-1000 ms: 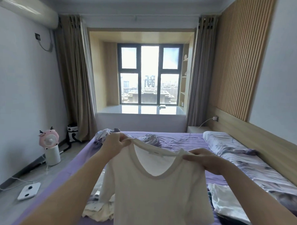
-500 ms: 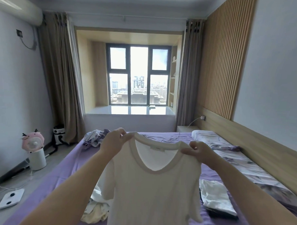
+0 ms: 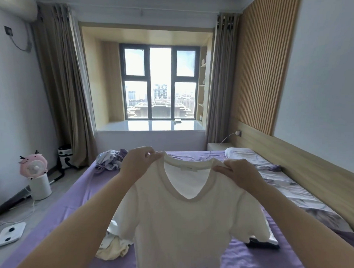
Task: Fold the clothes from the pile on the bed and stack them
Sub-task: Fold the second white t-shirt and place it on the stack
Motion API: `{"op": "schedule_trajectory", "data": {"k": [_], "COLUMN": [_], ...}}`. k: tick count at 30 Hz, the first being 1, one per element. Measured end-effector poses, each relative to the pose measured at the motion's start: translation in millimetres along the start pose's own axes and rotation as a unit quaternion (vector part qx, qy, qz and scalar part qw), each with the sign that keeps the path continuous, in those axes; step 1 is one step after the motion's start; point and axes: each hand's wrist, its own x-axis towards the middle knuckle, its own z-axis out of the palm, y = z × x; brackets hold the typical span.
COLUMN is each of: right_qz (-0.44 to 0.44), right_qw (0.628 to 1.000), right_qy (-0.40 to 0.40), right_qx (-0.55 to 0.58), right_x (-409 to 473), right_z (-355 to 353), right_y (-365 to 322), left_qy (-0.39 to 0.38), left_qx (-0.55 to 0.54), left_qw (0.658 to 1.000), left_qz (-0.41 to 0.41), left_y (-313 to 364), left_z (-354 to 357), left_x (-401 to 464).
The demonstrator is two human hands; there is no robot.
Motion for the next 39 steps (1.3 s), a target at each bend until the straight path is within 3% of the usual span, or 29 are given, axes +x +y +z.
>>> {"op": "schedule_trajectory", "data": {"k": [12, 16, 25, 34, 39], "right_qz": [-0.061, -0.049, 0.061, 0.162, 0.192], "right_qw": [0.994, 0.992, 0.964, 0.912, 0.917], "right_qy": [0.032, -0.018, -0.237, -0.335, -0.312], "right_qx": [0.081, 0.111, 0.100, 0.171, 0.155], "right_x": [-12, -8, -13, 10, 31], "right_z": [-18, 7, 170, 321, 384], "right_y": [1, 12, 96, 178, 203], "left_qy": [0.001, -0.020, -0.187, -0.247, -0.226], "left_qx": [-0.061, -0.036, 0.031, 0.042, 0.062], "left_qw": [0.995, 0.997, 0.976, 0.923, 0.903], "left_qz": [0.080, 0.065, -0.111, -0.291, -0.361], "left_y": [20, 13, -73, -161, -207], "left_z": [1, 28, 184, 311, 365], "left_x": [-13, -13, -31, -16, -2]}}
